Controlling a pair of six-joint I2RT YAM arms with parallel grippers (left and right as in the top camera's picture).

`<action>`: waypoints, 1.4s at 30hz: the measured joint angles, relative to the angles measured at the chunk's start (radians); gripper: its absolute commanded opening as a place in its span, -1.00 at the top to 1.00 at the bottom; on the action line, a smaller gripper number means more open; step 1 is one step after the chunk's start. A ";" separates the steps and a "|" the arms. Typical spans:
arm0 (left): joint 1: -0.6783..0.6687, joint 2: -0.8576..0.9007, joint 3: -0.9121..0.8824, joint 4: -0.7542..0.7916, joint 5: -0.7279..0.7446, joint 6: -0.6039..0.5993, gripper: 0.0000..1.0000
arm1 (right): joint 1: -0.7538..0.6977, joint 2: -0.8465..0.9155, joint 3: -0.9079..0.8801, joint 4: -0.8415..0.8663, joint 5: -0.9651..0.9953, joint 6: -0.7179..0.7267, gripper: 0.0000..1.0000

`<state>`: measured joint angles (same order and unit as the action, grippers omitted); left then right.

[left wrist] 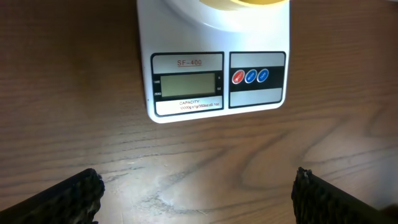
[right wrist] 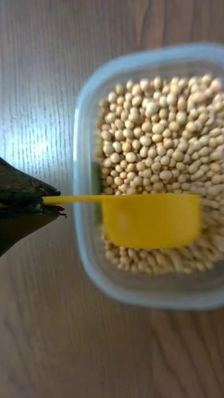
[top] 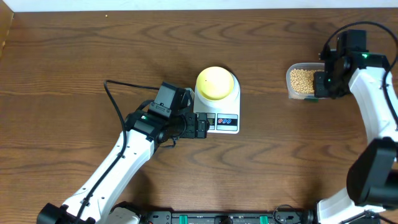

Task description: Scoop item into bowl and weigh 50g on scale

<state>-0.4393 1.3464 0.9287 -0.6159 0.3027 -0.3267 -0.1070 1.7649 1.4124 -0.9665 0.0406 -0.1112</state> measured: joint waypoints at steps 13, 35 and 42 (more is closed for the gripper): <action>0.000 0.000 0.000 0.006 -0.021 0.011 -0.96 | -0.003 0.045 0.000 0.105 0.000 -0.003 0.61; 0.000 0.000 0.000 -0.055 -0.051 0.066 -0.96 | -0.003 0.057 0.195 -0.259 0.001 0.039 -0.25; 0.000 0.000 0.000 -0.057 -0.054 0.066 -0.96 | -0.003 0.059 0.142 -0.188 0.000 0.053 0.97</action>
<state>-0.4397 1.3464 0.9287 -0.6727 0.2489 -0.2611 -0.1101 1.8236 1.5547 -1.1542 0.0410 -0.0586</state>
